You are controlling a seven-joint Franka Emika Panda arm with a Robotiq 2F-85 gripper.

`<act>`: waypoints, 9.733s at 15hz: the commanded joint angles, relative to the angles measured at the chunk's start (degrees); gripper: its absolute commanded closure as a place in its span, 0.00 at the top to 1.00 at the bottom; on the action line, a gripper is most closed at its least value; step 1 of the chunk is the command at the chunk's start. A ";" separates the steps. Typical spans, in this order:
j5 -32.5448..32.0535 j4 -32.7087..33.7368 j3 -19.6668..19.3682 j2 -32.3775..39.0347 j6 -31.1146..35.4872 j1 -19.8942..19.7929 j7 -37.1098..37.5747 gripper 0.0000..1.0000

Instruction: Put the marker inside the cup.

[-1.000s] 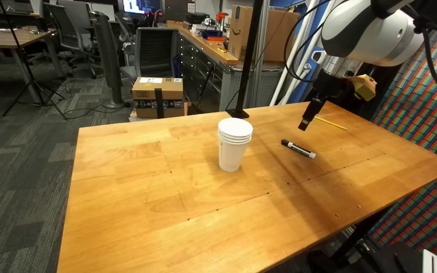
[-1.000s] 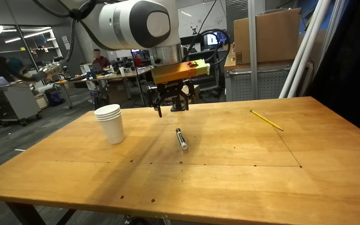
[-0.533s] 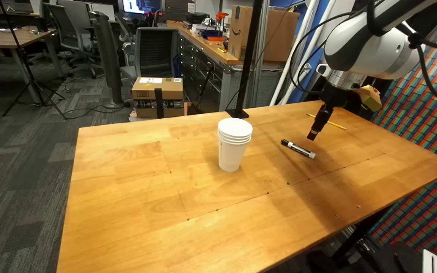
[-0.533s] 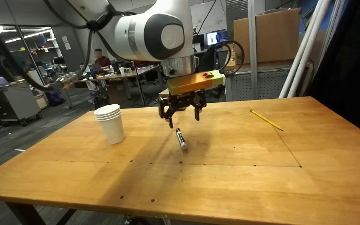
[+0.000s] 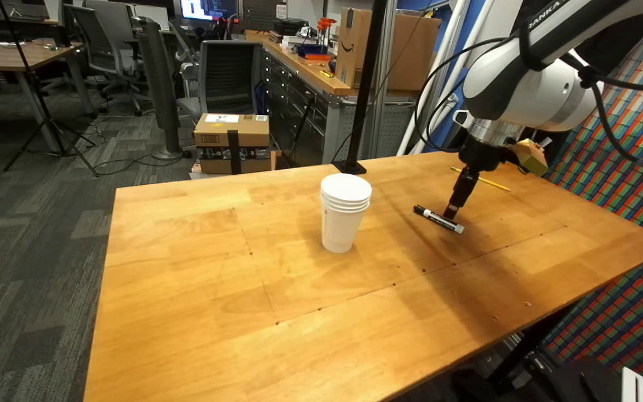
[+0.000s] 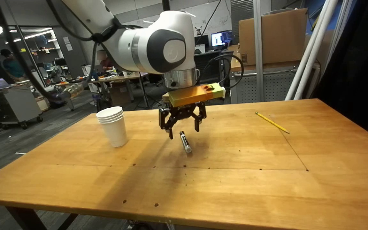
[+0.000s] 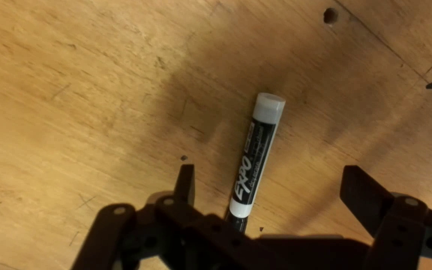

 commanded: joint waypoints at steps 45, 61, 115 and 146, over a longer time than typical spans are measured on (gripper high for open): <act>-5.07 -12.48 -3.35 -17.32 2.27 -6.42 -8.60 0.09; -2.07 -5.12 -2.21 -28.59 -5.16 5.91 -0.38 0.09; 63.20 15.10 4.71 3.96 -45.40 4.83 -36.65 0.09; 59.52 14.72 2.88 2.41 -46.04 2.37 -38.69 1.00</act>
